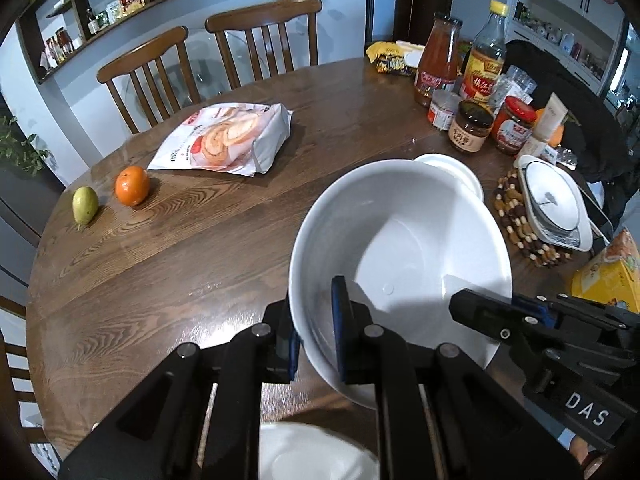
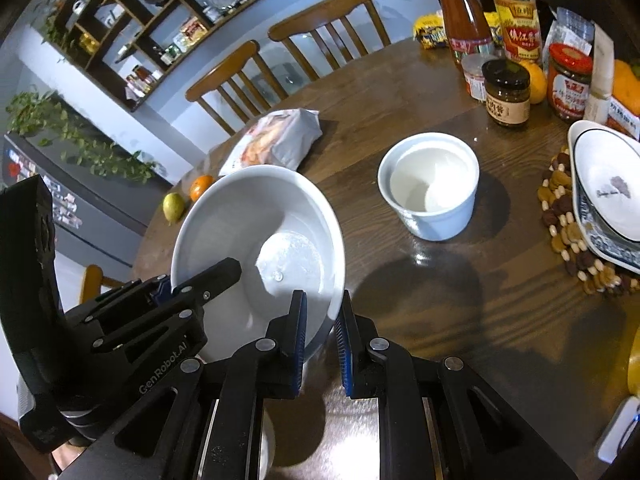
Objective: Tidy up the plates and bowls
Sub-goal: 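Lift the medium white bowl with both tools and carry it over the large white bowl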
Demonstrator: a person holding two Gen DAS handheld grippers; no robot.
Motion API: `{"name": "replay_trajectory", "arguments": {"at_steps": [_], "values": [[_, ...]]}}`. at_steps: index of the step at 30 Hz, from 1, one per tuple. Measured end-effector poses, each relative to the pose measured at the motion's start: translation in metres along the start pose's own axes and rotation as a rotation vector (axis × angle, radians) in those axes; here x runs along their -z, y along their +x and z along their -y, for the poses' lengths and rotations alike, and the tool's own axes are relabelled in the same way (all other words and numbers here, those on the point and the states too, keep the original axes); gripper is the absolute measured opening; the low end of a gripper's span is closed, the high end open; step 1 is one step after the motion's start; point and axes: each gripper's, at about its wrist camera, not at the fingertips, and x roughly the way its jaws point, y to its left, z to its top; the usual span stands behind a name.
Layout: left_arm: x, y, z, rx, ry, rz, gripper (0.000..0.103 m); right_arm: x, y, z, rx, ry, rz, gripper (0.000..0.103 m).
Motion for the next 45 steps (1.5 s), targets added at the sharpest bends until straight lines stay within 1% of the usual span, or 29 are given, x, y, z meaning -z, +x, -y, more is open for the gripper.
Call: {"name": "replay_trajectory", "arguments": {"at_steps": [10, 26, 33, 45], "values": [[0.023, -0.035, 0.003, -0.023, -0.007, 0.049, 0.012, 0.022, -0.025, -0.014, -0.018, -0.037, 0.023, 0.017], [0.062, -0.082, -0.007, -0.080, -0.063, 0.114, 0.012, 0.060, -0.047, -0.044, -0.062, -0.116, 0.011, 0.017], [0.078, -0.090, -0.013, -0.099, -0.092, 0.113, 0.012, 0.073, -0.048, -0.055, -0.074, -0.144, -0.006, 0.017], [0.107, -0.084, -0.030, -0.114, -0.157, 0.065, 0.012, 0.094, -0.025, -0.068, -0.085, -0.179, -0.095, 0.017]]}}
